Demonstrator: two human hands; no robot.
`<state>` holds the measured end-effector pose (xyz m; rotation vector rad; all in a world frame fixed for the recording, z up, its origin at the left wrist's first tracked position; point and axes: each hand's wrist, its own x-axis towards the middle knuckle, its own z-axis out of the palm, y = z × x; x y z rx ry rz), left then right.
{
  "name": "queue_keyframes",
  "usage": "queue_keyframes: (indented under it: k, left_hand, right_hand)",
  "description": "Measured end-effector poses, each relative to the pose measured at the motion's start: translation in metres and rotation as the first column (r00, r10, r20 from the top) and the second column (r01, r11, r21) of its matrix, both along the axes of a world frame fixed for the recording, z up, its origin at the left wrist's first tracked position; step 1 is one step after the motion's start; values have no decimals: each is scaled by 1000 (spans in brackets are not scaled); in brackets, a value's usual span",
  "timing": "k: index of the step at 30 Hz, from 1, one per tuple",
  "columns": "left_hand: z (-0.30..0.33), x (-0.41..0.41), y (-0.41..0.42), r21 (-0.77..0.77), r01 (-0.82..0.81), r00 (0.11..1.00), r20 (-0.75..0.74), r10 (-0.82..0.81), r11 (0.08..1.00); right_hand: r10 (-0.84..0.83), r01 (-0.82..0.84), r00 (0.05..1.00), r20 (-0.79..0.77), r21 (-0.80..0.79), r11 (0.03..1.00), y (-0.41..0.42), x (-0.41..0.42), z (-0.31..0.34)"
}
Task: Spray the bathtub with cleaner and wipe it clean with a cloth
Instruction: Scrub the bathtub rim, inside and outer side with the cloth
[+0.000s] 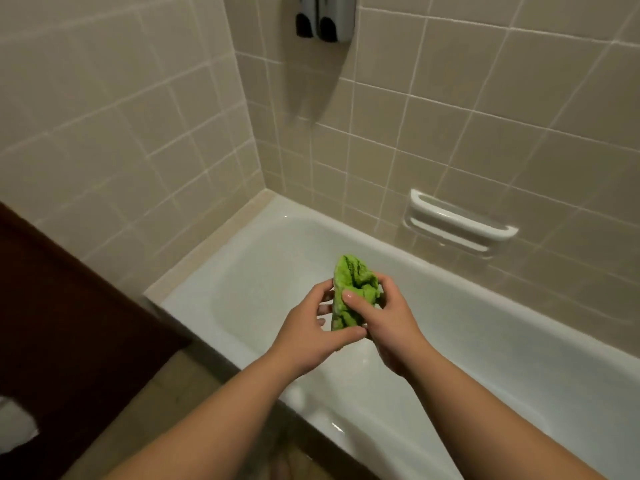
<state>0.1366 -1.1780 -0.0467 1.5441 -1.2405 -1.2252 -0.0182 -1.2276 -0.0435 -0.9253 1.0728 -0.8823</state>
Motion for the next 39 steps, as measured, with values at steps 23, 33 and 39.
queue_keyframes:
  k: [23, 33, 39]
  left_hand:
    - [8, 299, 111, 30, -270, 937, -221, 270, 962]
    - [10, 361, 106, 160, -198, 862, -442, 249, 967]
    - [10, 377, 80, 205, -167, 867, -436, 243, 964]
  right_hand:
    - [587, -613, 749, -307, 13, 790, 58, 263, 20]
    - [595, -620, 770, -231, -51, 783, 17, 309, 13]
    - [660, -659, 751, -24, 31, 751, -13, 341, -2]
